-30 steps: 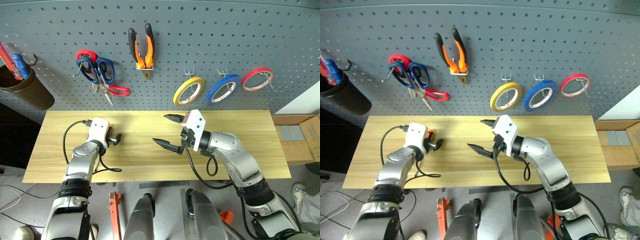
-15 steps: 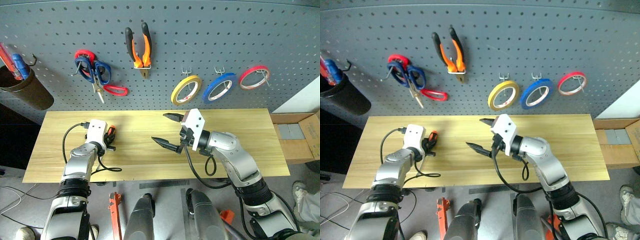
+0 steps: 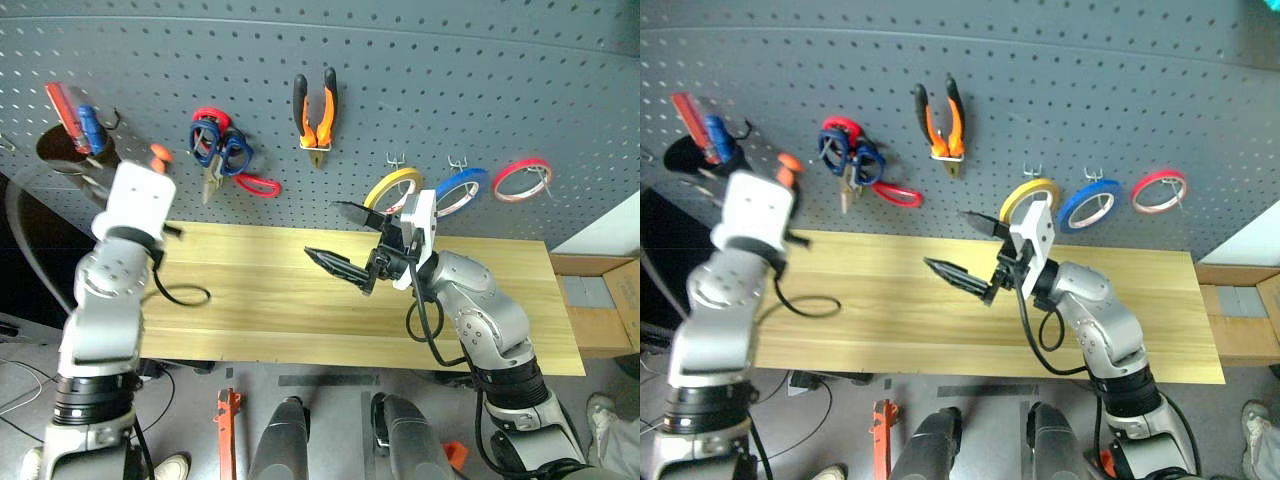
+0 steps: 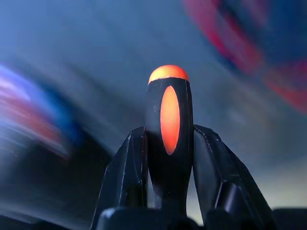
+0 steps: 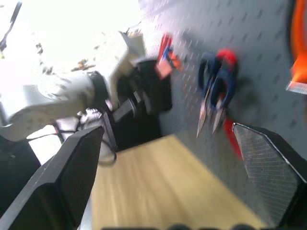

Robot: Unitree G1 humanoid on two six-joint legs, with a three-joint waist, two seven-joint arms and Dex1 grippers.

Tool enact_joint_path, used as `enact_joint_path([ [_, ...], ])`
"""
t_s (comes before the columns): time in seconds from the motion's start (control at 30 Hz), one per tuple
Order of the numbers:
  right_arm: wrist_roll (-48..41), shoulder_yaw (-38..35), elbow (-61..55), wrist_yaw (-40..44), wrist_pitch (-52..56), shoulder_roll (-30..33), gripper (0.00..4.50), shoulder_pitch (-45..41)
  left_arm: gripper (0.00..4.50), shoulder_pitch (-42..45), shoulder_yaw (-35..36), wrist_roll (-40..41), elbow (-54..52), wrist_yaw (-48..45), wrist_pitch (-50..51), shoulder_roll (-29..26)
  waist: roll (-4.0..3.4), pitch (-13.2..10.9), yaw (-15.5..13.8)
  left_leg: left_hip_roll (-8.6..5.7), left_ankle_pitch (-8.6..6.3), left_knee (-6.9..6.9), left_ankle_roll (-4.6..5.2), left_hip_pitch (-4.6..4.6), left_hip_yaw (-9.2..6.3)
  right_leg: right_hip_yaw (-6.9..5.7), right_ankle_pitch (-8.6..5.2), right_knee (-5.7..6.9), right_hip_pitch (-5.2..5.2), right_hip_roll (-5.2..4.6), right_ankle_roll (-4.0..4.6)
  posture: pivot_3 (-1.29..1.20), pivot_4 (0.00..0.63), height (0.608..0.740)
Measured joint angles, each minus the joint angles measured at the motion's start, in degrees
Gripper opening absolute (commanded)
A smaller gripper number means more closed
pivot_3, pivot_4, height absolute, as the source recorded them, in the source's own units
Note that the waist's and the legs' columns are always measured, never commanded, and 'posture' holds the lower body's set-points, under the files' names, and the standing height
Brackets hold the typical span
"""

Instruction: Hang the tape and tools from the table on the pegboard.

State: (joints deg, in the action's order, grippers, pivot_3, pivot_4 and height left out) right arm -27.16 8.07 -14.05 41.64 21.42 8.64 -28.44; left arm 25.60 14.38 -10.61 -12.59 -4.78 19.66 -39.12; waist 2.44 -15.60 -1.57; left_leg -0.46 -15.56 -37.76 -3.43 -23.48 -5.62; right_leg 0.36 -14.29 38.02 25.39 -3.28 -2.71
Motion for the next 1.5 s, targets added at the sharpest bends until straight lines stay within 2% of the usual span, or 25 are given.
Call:
enact_joint_path([
  [0.17,0.8,0.0,1.7,-1.8,-2.7,-2.9,4.5,-1.9,0.94,8.9,0.8,-1.9,4.7,3.4,-8.6,-2.2,0.01,2.1,-0.5,-0.03,0.01,-0.07,0.0,0.09,0.05,0.01,0.02,-0.01,-0.15,0.02,-0.03,0.19,0.109,0.74],
  [0.5,3.5,0.2,2.6,-4.5,-6.2,-4.9,4.5,-5.0,0.94,28.7,0.5,-0.3,35.1,5.4,-20.5,-4.1,0.07,2.9,-0.2,0.01,0.12,-0.13,-0.12,0.5,-0.02,0.01,0.14,0.17,-0.48,0.19,0.01,0.13,0.151,0.74],
  [0.7,6.1,4.9,2.1,-4.1,-6.9,-5.0,4.5,-5.8,0.94,32.6,-0.4,2.7,48.0,3.3,-25.9,-2.7,0.05,2.9,0.4,0.01,0.11,-0.12,-0.11,0.5,0.02,0.02,0.14,0.22,-0.42,0.18,0.02,0.11,0.187,0.74],
  [0.87,8.3,7.2,2.1,-4.7,-7.0,-5.1,4.5,-5.8,0.94,32.9,-0.8,4.9,53.5,0.3,-30.4,-1.5,0.02,2.8,0.7,0.01,0.1,-0.15,-0.09,0.52,0.0,0.02,0.14,0.37,-0.4,0.18,0.02,0.1,0.205,0.74],
  [1.07,9.0,7.4,2.1,-5.8,-6.6,-5.1,4.5,-5.8,0.94,29.5,0.2,7.0,52.6,0.8,-29.4,-0.9,-0.02,2.8,1.1,0.0,0.01,-0.24,0.11,0.64,-0.01,0.07,0.14,0.7,-0.41,0.17,0.02,0.1,0.21,0.74],
  [1.5,9.1,6.4,2.3,-5.8,-6.2,-3.3,4.5,-5.4,0.94,12.5,6.6,12.7,26.0,5.5,-12.7,2.7,-0.02,2.8,2.0,0.03,0.02,-0.22,0.12,0.65,0.09,0.24,0.14,0.83,-0.25,0.17,0.02,0.13,0.2,0.74],
])
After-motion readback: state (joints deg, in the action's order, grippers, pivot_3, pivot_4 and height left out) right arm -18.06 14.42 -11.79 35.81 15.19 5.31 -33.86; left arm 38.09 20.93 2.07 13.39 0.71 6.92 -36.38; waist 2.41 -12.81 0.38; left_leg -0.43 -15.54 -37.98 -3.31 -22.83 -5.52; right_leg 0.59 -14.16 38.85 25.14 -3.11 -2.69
